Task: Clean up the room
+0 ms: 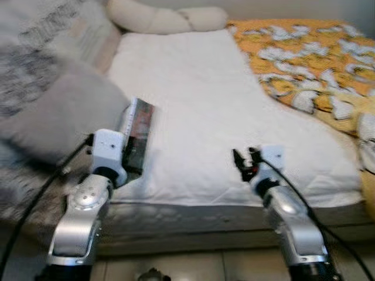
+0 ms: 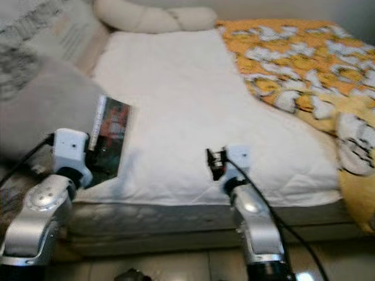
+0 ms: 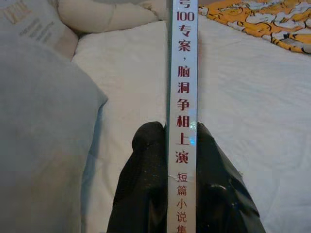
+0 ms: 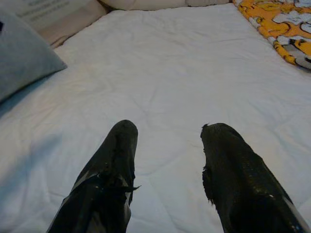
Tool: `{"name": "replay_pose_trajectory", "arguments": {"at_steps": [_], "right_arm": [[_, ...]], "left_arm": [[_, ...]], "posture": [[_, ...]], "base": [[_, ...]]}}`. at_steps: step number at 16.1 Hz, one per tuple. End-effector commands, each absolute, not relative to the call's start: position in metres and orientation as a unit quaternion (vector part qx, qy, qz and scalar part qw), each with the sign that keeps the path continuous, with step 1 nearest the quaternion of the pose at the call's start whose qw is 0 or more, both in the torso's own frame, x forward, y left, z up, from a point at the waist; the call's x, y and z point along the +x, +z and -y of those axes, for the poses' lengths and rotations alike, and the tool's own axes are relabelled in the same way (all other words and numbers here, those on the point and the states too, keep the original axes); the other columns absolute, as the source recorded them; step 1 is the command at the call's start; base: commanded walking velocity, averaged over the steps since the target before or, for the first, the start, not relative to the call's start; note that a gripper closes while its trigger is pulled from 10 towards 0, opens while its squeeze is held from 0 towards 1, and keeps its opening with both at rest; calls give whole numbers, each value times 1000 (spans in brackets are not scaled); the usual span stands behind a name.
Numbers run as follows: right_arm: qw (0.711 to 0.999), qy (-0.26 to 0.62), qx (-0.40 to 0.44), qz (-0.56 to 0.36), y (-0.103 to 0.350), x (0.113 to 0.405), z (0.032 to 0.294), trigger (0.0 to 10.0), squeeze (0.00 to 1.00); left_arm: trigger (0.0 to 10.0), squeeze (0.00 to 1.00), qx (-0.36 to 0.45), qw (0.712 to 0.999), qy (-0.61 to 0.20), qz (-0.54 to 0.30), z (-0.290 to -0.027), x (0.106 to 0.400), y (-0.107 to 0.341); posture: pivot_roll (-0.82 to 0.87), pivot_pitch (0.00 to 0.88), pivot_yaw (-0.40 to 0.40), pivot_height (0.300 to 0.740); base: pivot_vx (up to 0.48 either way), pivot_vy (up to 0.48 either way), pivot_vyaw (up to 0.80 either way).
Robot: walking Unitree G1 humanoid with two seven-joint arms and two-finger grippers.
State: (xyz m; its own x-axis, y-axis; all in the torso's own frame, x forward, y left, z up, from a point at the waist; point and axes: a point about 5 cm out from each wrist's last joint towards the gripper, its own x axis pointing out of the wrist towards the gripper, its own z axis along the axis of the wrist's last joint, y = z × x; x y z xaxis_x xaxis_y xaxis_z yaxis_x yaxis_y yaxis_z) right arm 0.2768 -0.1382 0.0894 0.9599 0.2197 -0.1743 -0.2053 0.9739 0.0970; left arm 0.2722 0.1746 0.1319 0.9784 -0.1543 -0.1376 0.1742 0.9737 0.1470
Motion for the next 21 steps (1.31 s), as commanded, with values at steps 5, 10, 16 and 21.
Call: {"name": "replay_pose_trajectory", "arguments": {"at_steps": [5, 10, 16, 21], "right_arm": [[988, 116, 41, -91, 90, 278, 134, 10000, 0], [988, 116, 43, -92, 90, 277, 134, 10000, 0], [983, 157, 8, -92, 89, 274, 125, 10000, 0], [985, 143, 25, -96, 86, 273, 128, 10000, 0]], "left_arm": [[10000, 0, 87, 990, -106, -27, -167, 275, 145], [10000, 0, 77, 993, -92, -23, -169, 276, 145], [10000, 0, 81, 992, -96, -20, -169, 275, 146], [10000, 0, 88, 991, -100, -23, -170, 274, 144]], "posture": [[90, 0, 29, 740], [89, 0, 28, 740], [92, 0, 26, 740], [96, 0, 27, 740]], "base": [[0, -288, 0], [0, 0, 0], [289, 0, 602], [349, 0, 320]]}}
